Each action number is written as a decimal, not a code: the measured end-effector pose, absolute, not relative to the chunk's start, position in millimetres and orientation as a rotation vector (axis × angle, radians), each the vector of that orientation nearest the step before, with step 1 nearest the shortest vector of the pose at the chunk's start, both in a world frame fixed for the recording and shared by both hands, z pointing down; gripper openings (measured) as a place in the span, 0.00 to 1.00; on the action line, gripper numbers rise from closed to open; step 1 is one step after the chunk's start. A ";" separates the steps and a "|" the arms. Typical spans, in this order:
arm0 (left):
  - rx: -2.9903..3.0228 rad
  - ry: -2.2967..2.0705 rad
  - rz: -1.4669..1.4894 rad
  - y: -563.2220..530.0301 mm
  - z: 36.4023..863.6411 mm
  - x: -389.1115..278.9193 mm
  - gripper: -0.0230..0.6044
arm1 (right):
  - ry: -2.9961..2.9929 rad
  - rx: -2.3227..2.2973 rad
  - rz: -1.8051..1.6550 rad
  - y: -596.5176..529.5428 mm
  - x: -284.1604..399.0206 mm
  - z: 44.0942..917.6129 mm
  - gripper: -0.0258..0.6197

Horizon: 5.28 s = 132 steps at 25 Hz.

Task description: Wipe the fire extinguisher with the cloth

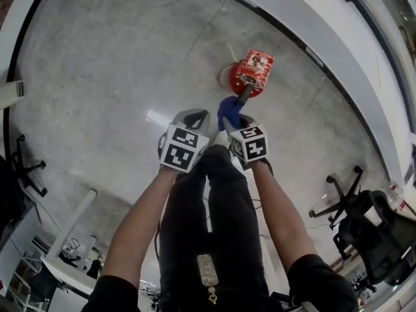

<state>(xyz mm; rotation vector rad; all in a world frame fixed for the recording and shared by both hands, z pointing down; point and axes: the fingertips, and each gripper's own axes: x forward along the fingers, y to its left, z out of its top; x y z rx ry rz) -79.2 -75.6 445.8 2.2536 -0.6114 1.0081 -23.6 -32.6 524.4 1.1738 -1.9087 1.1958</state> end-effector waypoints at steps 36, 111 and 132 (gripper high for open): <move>2.278 0.021 0.944 -106.2 498.7 39.9 0.14 | -1.851 1.091 1.142 -1.0 17.3 509.8 0.18; 2.732 -0.278 0.800 -60.4 601.8 5.8 0.36 | -2.234 1.578 0.422 -168.6 176.0 579.1 0.07; 2.784 -0.287 0.933 -21.5 625.0 68.0 0.47 | -2.227 1.559 0.601 -81.1 132.7 622.4 0.07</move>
